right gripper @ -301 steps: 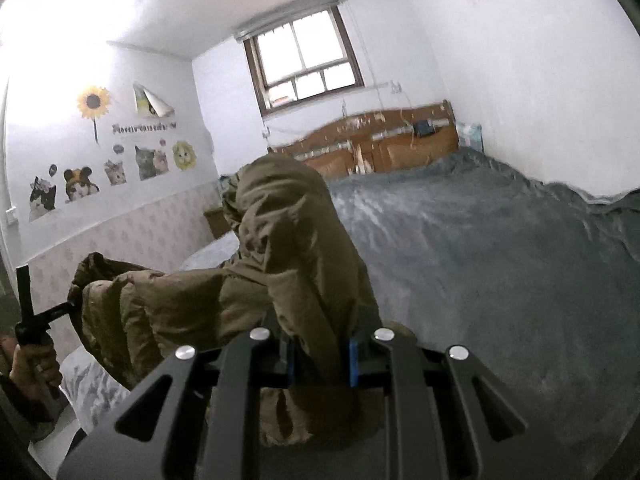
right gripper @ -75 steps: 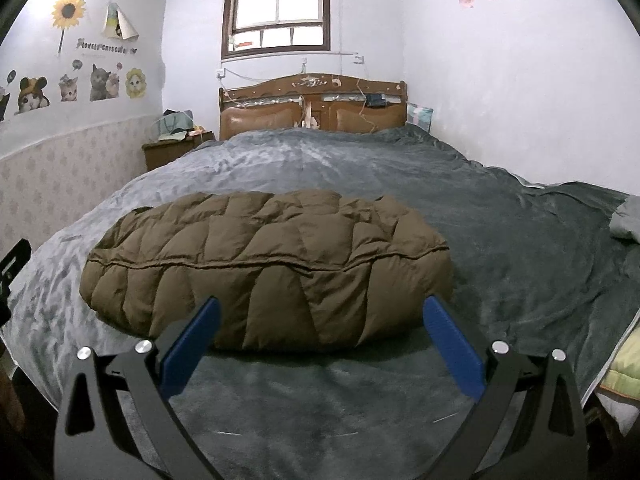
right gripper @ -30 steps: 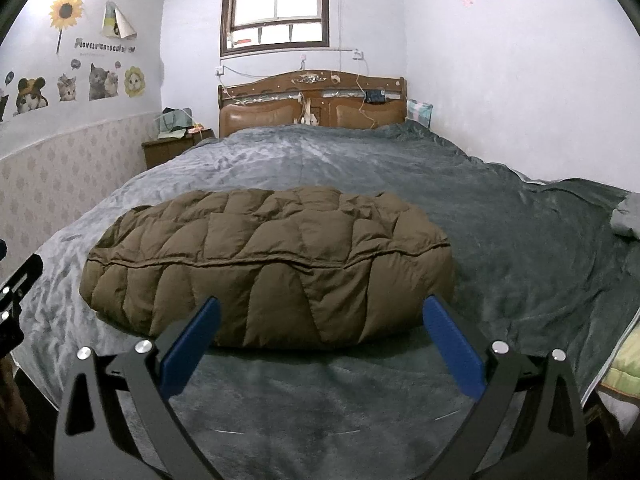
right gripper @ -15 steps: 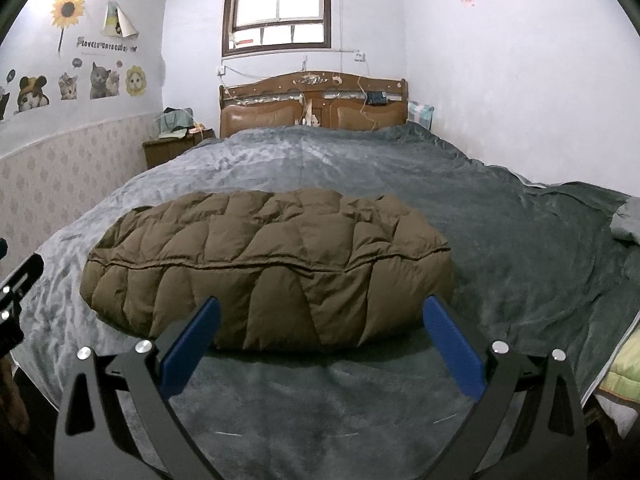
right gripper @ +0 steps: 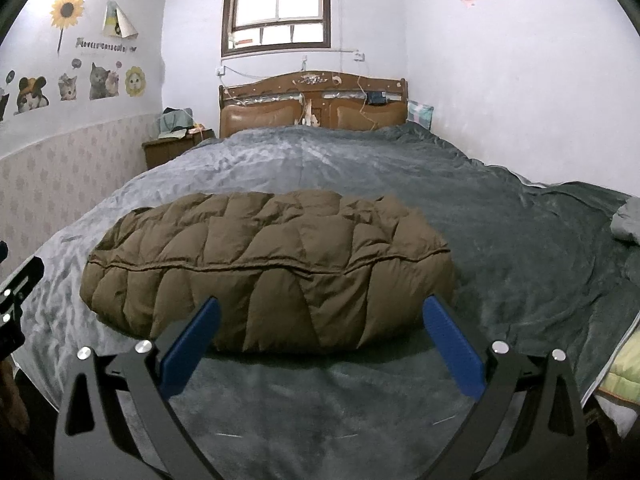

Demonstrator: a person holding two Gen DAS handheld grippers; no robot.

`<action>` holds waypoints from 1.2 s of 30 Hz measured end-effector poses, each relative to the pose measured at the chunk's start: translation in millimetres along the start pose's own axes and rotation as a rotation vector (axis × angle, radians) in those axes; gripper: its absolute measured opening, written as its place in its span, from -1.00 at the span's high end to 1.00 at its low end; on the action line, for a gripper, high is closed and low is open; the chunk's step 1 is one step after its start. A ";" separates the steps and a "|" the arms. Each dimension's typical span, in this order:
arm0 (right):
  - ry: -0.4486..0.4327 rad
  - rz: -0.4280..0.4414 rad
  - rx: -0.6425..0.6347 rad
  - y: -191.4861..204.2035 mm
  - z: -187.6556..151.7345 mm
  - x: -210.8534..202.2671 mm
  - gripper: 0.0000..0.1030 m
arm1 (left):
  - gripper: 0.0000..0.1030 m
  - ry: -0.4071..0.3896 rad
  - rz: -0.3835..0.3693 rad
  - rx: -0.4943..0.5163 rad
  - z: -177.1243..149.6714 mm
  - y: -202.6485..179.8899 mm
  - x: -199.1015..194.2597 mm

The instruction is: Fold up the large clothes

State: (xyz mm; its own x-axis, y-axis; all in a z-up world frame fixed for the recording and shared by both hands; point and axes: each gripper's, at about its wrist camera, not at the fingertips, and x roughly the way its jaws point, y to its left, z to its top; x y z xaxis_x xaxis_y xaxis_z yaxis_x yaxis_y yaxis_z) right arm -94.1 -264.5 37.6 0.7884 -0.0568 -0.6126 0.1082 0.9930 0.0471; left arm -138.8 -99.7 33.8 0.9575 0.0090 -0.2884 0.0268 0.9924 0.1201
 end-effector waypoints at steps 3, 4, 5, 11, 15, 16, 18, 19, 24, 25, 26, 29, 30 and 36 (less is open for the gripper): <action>-0.003 0.000 0.001 0.0 1.4 0.5 -0.97 | -0.94 -0.002 0.000 -0.008 1.7 2.0 1.4; -0.003 0.000 0.002 0.3 1.5 1.0 -0.97 | -0.94 -0.001 0.001 -0.009 1.4 2.8 2.0; 0.000 0.001 0.001 0.7 1.5 1.5 -0.97 | -0.94 -0.002 0.004 -0.011 0.9 3.9 2.6; 0.007 0.004 0.001 1.9 1.5 0.1 -0.97 | -0.94 0.002 0.007 -0.014 0.1 7.1 5.3; 0.004 -0.001 0.004 1.6 1.0 0.4 -0.97 | -0.94 0.004 0.014 -0.013 0.3 7.7 7.4; 0.006 -0.001 0.003 1.7 0.7 0.8 -0.97 | -0.94 0.004 0.014 -0.016 0.7 8.3 7.4; 0.013 0.001 0.005 1.8 -0.6 1.4 -0.97 | -0.94 0.005 0.012 -0.016 0.9 8.5 8.0; 0.014 0.003 0.005 0.3 -0.6 2.3 -0.97 | -0.94 0.005 0.013 -0.017 0.7 8.7 7.9; 0.013 0.007 -0.002 0.6 0.1 2.9 -0.97 | -0.94 0.005 0.011 -0.022 -0.1 9.9 7.8; 0.012 0.007 -0.002 0.7 0.2 2.6 -0.97 | -0.94 0.006 0.009 -0.021 -0.5 9.7 8.2; 0.012 0.007 -0.001 0.8 0.1 2.7 -0.97 | -0.94 0.005 0.007 -0.018 -0.8 9.3 7.8; 0.011 0.005 0.000 1.0 0.2 2.9 -0.97 | -0.94 0.003 0.008 -0.019 -0.1 9.5 7.2; 0.012 0.006 0.000 0.5 0.0 2.9 -0.97 | -0.94 0.003 0.008 -0.021 0.0 9.7 7.2; 0.017 0.006 -0.001 -0.2 0.2 3.4 -0.97 | -0.94 0.003 0.009 -0.021 -0.6 10.7 7.9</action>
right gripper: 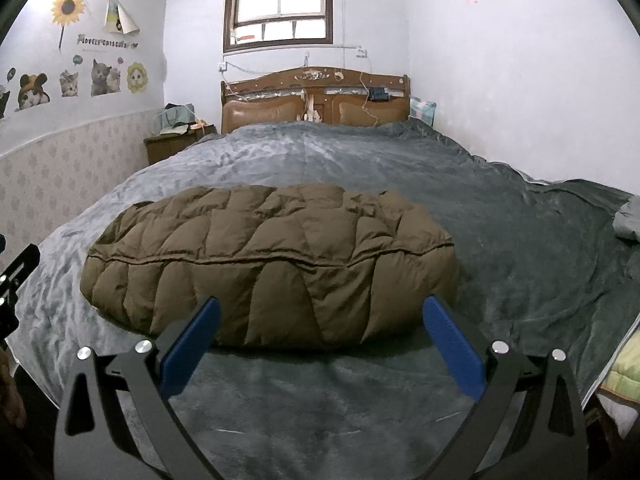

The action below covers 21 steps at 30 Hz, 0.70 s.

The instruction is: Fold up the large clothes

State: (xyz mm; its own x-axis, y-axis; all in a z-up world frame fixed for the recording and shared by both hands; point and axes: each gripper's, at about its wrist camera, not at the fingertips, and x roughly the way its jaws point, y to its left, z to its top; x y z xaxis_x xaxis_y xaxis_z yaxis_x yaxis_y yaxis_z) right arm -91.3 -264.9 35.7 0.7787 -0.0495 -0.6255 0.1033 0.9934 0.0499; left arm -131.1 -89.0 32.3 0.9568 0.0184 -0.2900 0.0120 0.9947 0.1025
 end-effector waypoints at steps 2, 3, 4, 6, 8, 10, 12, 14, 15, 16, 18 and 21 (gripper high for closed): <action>-0.004 -0.002 0.000 -0.2 1.4 -1.0 -0.97 | -0.94 0.000 0.003 0.000 0.1 -0.3 -0.1; -0.002 0.000 -0.001 -0.6 0.9 0.0 -0.97 | -0.94 0.001 0.000 -0.001 0.0 -0.1 -0.2; -0.001 0.001 0.000 -1.0 0.4 0.0 -0.97 | -0.94 0.002 -0.001 0.000 0.1 0.0 -0.4; 0.000 0.001 -0.001 -1.1 0.6 0.4 -0.97 | -0.94 0.002 -0.004 0.002 0.0 -0.5 -1.4; 0.000 0.001 -0.001 -0.7 0.3 0.3 -0.97 | -0.94 0.000 -0.003 0.004 0.7 -0.3 -1.2; -0.001 0.001 -0.001 -0.2 0.3 0.0 -0.97 | -0.94 0.000 -0.005 0.002 1.8 0.0 -0.3; -0.001 0.000 -0.001 0.1 0.5 -0.1 -0.97 | -0.94 0.003 -0.005 0.000 1.4 0.3 0.1; -0.004 -0.001 0.000 0.4 0.8 0.0 -0.97 | -0.94 0.003 -0.003 0.001 0.8 -0.2 -0.1; -0.003 -0.001 -0.003 0.3 0.7 -0.1 -0.97 | -0.94 0.004 -0.003 0.000 0.9 0.0 0.3; -0.003 -0.001 -0.002 -0.2 0.8 -0.2 -0.97 | -0.94 0.004 -0.002 0.001 1.0 -0.6 -0.1; 0.002 0.001 0.000 -0.4 1.5 0.7 -0.97 | -0.94 0.002 -0.002 0.001 1.0 -0.2 0.3; -0.001 0.000 -0.002 0.0 1.2 0.2 -0.97 | -0.94 0.000 0.000 -0.005 1.3 0.1 0.0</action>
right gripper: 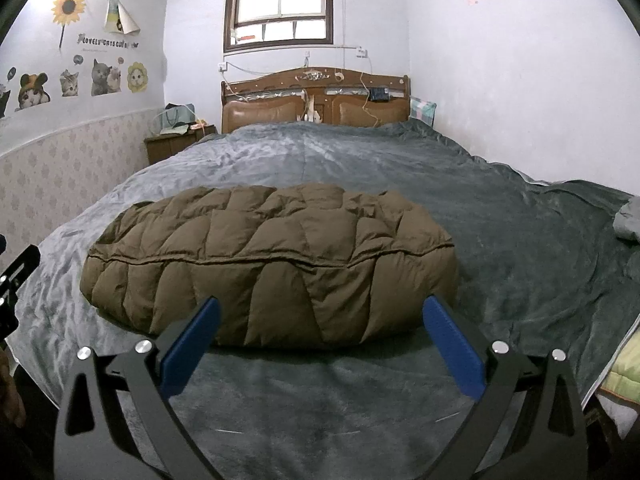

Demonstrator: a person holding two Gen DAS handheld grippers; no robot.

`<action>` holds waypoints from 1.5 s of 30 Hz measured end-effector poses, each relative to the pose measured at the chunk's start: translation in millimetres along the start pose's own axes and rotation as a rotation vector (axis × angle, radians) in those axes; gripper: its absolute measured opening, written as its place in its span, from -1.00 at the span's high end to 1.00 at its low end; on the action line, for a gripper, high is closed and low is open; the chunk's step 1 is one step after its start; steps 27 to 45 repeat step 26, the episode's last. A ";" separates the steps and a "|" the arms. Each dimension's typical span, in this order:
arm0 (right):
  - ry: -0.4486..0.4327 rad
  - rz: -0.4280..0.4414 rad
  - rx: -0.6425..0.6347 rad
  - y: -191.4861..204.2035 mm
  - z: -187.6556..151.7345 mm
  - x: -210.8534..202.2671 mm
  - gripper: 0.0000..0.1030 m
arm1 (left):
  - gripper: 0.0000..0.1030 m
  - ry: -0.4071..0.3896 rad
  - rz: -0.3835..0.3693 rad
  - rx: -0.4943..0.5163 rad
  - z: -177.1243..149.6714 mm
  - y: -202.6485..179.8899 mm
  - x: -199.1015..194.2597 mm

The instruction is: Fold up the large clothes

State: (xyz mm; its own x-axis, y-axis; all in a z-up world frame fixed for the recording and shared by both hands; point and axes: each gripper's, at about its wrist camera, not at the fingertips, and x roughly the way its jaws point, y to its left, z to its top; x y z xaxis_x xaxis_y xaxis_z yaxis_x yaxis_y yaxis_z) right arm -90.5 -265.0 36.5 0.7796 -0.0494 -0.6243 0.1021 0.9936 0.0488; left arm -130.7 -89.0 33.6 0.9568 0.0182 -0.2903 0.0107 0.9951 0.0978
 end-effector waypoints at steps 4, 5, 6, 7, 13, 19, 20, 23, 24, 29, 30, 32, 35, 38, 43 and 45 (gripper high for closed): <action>0.001 -0.001 -0.002 0.5 0.0 0.0 -0.97 | -0.94 -0.002 -0.001 0.001 -0.4 -1.6 -1.8; 0.001 -0.002 0.000 0.5 0.4 -0.2 -0.97 | -0.94 -0.002 0.001 0.002 -0.7 -1.9 -1.9; -0.001 -0.001 0.002 0.8 -0.2 -0.6 -0.97 | -0.94 -0.002 0.002 0.001 -0.8 -1.7 -1.9; -0.003 -0.002 0.002 0.8 0.0 -0.6 -0.97 | -0.94 -0.002 0.001 0.000 -0.5 -1.0 -1.4; -0.002 -0.002 -0.002 0.3 -0.3 -0.1 -0.97 | -0.94 -0.003 0.001 0.002 -0.7 -1.6 -0.9; -0.005 -0.001 0.001 0.2 -0.1 0.0 -0.97 | -0.94 0.001 -0.021 -0.005 -0.6 -1.0 -0.8; -0.003 -0.001 0.000 0.2 -0.4 0.0 -0.97 | -0.94 0.000 -0.030 -0.008 -0.6 -1.3 -1.0; -0.003 -0.001 -0.001 0.7 -0.3 -0.1 -0.97 | -0.94 0.003 -0.070 -0.013 -0.2 -1.8 -0.9; -0.003 -0.001 -0.001 0.8 -0.2 -0.2 -0.97 | -0.94 0.008 -0.069 -0.020 -0.2 -1.4 -0.2; -0.005 -0.002 0.000 1.2 -0.6 -0.3 -0.97 | -0.94 0.004 -0.068 -0.030 -0.1 0.6 -0.7; -0.005 -0.002 0.000 1.2 -0.6 -0.3 -0.97 | -0.94 0.004 -0.068 -0.030 -0.1 0.6 -0.7; -0.005 -0.002 0.000 1.2 -0.6 -0.3 -0.97 | -0.94 0.004 -0.068 -0.030 -0.1 0.6 -0.7; -0.005 -0.002 0.000 1.2 -0.6 -0.3 -0.97 | -0.94 0.004 -0.068 -0.030 -0.1 0.6 -0.7; -0.005 -0.002 0.000 1.2 -0.6 -0.3 -0.97 | -0.94 0.004 -0.068 -0.030 -0.1 0.6 -0.7; -0.005 -0.002 0.000 1.2 -0.6 -0.3 -0.97 | -0.94 0.004 -0.068 -0.030 -0.1 0.6 -0.7; -0.005 -0.002 0.000 1.2 -0.6 -0.3 -0.97 | -0.94 0.004 -0.068 -0.030 -0.1 0.6 -0.7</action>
